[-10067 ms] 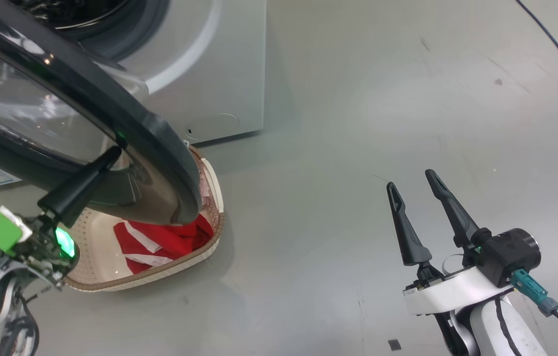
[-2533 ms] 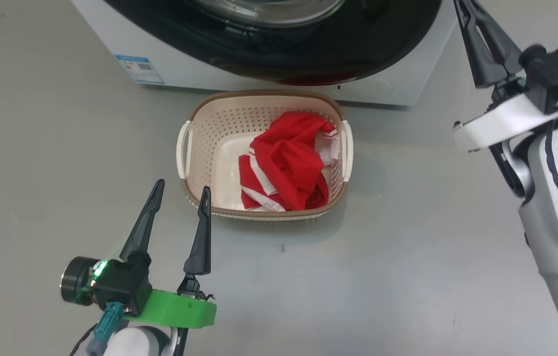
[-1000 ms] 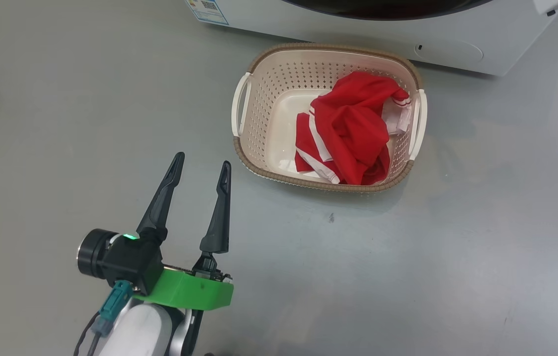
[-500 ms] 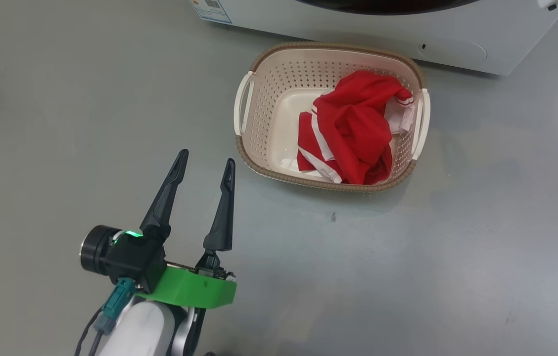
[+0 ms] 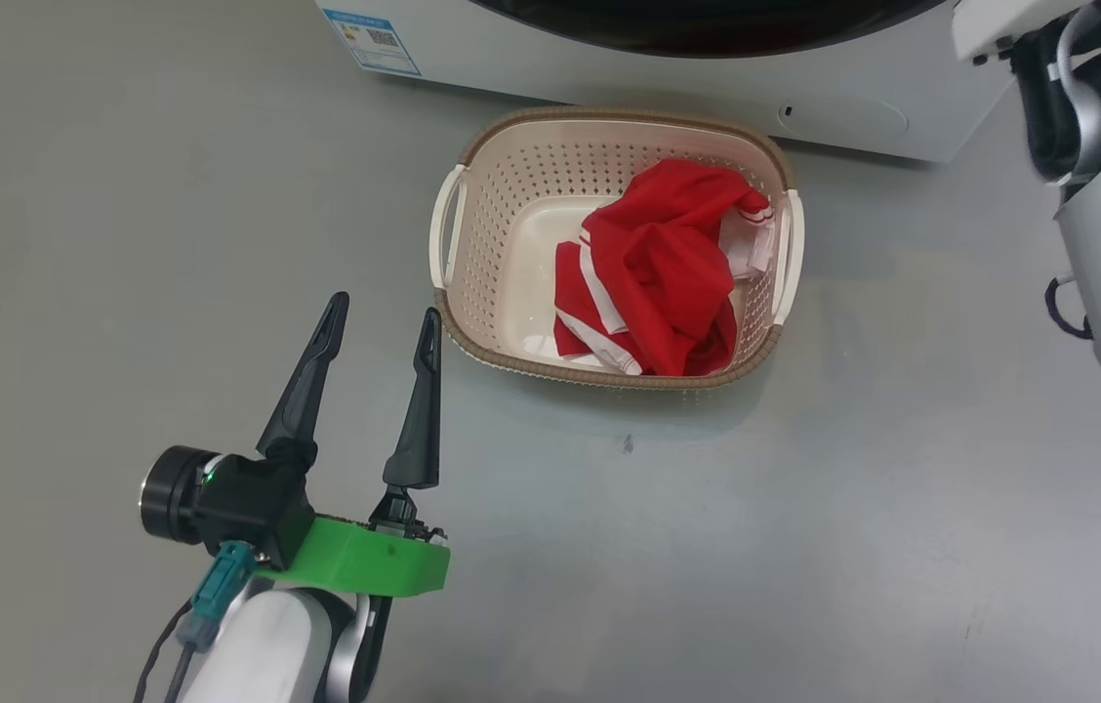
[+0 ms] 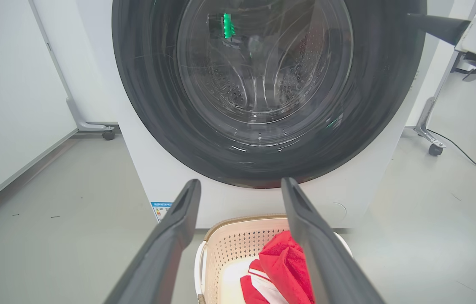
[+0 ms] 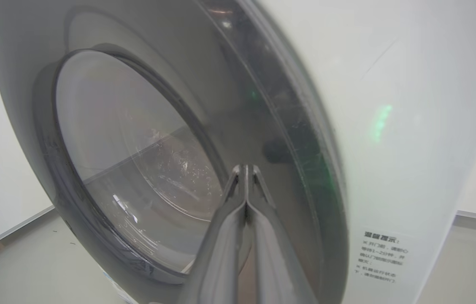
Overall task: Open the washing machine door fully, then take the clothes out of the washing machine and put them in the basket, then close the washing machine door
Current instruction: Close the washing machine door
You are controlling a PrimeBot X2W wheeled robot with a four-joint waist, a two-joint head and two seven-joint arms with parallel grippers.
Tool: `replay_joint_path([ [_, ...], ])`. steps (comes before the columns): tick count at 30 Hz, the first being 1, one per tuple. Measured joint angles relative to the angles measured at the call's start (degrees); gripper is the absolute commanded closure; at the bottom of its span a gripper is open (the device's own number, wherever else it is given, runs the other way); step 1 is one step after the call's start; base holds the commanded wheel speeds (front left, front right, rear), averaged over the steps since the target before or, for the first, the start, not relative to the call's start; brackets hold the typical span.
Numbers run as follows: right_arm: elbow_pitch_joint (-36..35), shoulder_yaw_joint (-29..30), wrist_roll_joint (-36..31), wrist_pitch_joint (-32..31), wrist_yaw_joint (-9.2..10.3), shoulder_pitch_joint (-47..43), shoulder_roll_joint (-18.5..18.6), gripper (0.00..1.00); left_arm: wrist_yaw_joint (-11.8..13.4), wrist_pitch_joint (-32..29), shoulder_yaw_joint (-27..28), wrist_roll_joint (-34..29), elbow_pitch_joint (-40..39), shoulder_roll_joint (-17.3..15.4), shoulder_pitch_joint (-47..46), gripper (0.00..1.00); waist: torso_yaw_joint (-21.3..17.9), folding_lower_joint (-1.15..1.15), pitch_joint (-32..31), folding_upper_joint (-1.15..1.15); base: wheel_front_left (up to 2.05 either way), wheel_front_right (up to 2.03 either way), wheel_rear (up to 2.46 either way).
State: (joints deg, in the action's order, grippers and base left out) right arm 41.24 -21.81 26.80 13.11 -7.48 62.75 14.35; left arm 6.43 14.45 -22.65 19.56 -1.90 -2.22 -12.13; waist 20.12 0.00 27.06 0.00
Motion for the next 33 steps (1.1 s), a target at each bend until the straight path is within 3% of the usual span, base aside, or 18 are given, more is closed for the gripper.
replay_joint_path([
  [15,-7.91,-3.66,1.0,1.41,0.0,-14.72,-1.86,1.0,0.35,0.0,2.58,-1.69,1.91,0.0,0.03,0.0,-6.17,0.0,-3.79,0.0,0.0,0.0,0.0],
  [16,-8.98,-3.03,0.76,1.41,0.0,-15.72,-1.89,0.82,0.35,0.0,2.65,-1.78,2.04,0.0,0.04,0.0,-6.61,0.0,-4.1,0.0,0.0,0.0,0.0],
  [18,-11.22,-1.59,0.6,1.41,0.0,-17.63,-2.14,0.18,0.35,0.0,2.82,-2.11,2.38,0.0,0.06,0.0,-7.53,0.0,-4.74,0.0,0.0,0.0,0.0],
  [19,-12.04,-1.12,0.54,1.41,0.0,-18.57,-2.36,0.03,0.35,0.0,2.89,-2.11,2.63,0.0,0.08,0.0,-7.96,0.0,-5.06,0.0,0.0,0.0,0.0],
  [33,-18.73,3.05,-1.94,1.4,0.65,-35.72,-5.21,0.0,0.35,0.0,3.93,-2.98,6.71,-0.14,1.69,0.0,-12.95,0.0,-11.15,0.0,0.0,0.0,0.0],
])
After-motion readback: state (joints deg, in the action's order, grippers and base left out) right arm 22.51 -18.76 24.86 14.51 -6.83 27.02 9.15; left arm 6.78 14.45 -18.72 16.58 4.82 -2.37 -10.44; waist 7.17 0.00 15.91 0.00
